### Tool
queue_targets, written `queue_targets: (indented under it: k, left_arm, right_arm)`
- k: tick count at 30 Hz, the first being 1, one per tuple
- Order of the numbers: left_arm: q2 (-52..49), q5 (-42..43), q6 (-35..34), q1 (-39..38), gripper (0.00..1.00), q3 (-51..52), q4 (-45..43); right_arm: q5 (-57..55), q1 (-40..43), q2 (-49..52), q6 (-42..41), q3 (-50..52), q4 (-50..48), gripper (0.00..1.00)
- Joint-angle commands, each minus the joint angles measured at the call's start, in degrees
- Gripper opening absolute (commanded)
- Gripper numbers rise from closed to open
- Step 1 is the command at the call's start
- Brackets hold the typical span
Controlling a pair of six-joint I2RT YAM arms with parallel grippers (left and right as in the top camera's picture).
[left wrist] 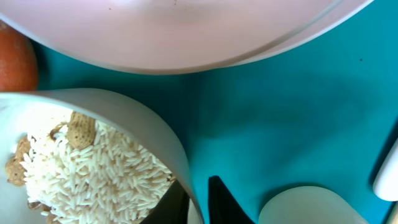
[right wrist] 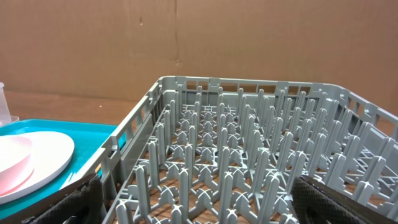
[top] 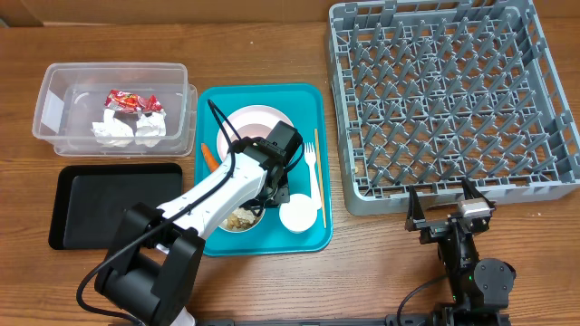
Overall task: Sort waste into correct bins and load items into the dishwasher
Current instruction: 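Lower the left gripper onto the white rice bowl rim and grasp it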
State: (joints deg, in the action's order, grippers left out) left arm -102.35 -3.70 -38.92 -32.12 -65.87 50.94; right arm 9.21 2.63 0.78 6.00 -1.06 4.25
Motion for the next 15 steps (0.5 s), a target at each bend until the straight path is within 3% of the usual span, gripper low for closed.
queue_targets:
  k: [1, 3, 15]
  left_arm:
    - [-0.74, 0.35, -0.50, 0.24, 0.08, 0.59, -0.22]
    - [-0.74, 0.33, -0.50, 0.24, 0.04, 0.57, -0.22]
    - [-0.72, 0.37, -0.22, 0.24, 0.04, 0.55, 1.36]
  right_arm:
    - [0.31, 0.33, -0.61, -0.42, 0.61, -0.31, 1.00]
    - [0.31, 0.33, -0.61, -0.42, 0.61, -0.31, 1.00]
    - [0.31, 0.33, -0.61, -0.42, 0.61, -0.31, 1.00]
